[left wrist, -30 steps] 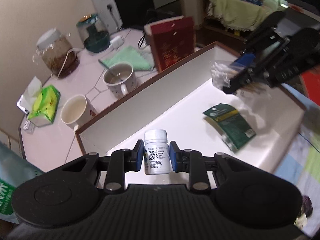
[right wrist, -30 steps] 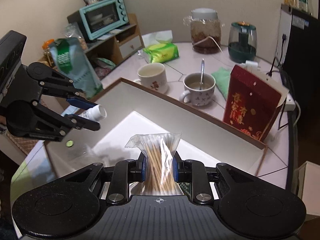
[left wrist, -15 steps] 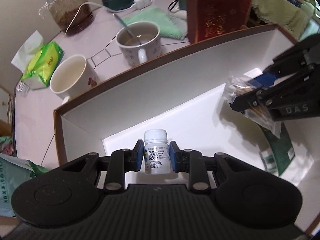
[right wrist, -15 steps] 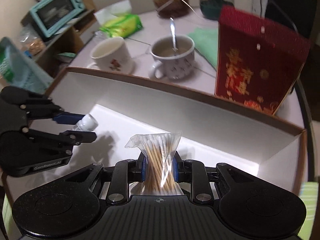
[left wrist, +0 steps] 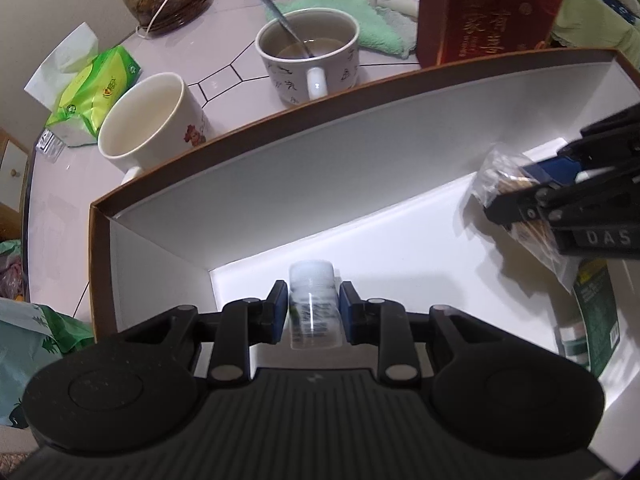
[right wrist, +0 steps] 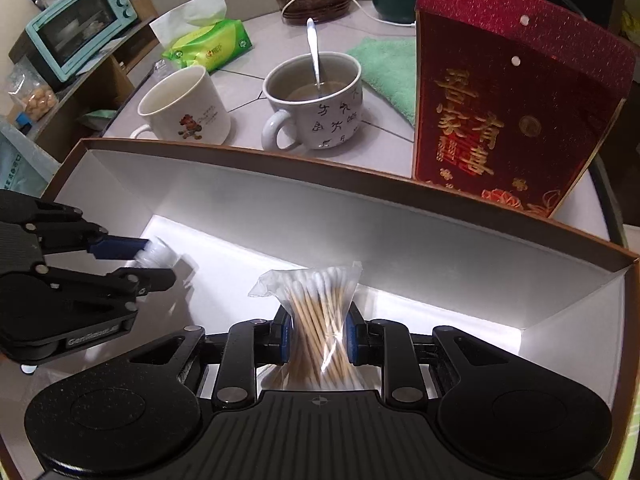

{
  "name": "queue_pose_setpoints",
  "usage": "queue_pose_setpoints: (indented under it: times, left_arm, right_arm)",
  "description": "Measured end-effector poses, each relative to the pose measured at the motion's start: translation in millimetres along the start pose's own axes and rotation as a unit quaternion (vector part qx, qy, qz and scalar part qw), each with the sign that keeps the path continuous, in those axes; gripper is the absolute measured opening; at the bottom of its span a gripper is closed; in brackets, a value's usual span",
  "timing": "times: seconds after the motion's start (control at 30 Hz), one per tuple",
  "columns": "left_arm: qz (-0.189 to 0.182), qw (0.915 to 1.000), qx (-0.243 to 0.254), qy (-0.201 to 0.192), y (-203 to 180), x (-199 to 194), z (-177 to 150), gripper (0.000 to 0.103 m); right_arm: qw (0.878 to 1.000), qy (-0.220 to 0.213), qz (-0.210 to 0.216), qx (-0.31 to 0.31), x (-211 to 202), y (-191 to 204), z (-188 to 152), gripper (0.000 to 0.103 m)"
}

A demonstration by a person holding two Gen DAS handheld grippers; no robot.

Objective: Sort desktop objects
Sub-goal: 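Release the pill bottle into the box with the left gripper while the right releases the swabs, then raise both open grippers above the box away from the placed items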

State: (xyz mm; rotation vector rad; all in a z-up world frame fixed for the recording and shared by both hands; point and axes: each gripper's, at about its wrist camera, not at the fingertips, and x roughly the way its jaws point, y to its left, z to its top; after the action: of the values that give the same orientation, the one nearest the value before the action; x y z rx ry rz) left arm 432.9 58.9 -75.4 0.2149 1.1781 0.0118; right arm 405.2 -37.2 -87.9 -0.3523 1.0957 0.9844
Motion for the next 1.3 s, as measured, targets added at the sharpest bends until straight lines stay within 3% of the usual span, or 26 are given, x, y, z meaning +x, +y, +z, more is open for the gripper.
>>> queue_pose_setpoints:
  times: [0.07,0.1,0.37,0.83,1.3]
  left_arm:
    - [0.005,1.0000,-0.001,-0.001,-0.3,0.9,0.3,0.050]
    - [0.007,1.0000,-0.001,-0.003,-0.5,0.8,0.2,0.051]
    - [0.015,0.9998,0.006,-0.008,-3.5,-0.9,-1.4,0.062]
    - [0.027,0.9994,0.014,-0.018,-9.0,-18.3,-6.7,0.067]
    - [0.036,0.9978,0.027,-0.048,-21.6,-68.4,-17.7,0.069]
  right_arm:
    - [1.000,0.000,0.001,0.003,-1.0,0.1,-0.6,0.049]
    - [1.000,-0.004,-0.002,0.002,-2.4,0.7,-1.0,0.072]
    - [1.000,-0.005,-0.025,-0.002,-12.0,-0.1,-7.6,0.073]
    - [0.999,0.009,-0.044,0.007,-24.2,1.2,-15.6,0.073]
    - [0.999,-0.008,-0.044,0.008,-63.2,14.1,-25.8,0.073]
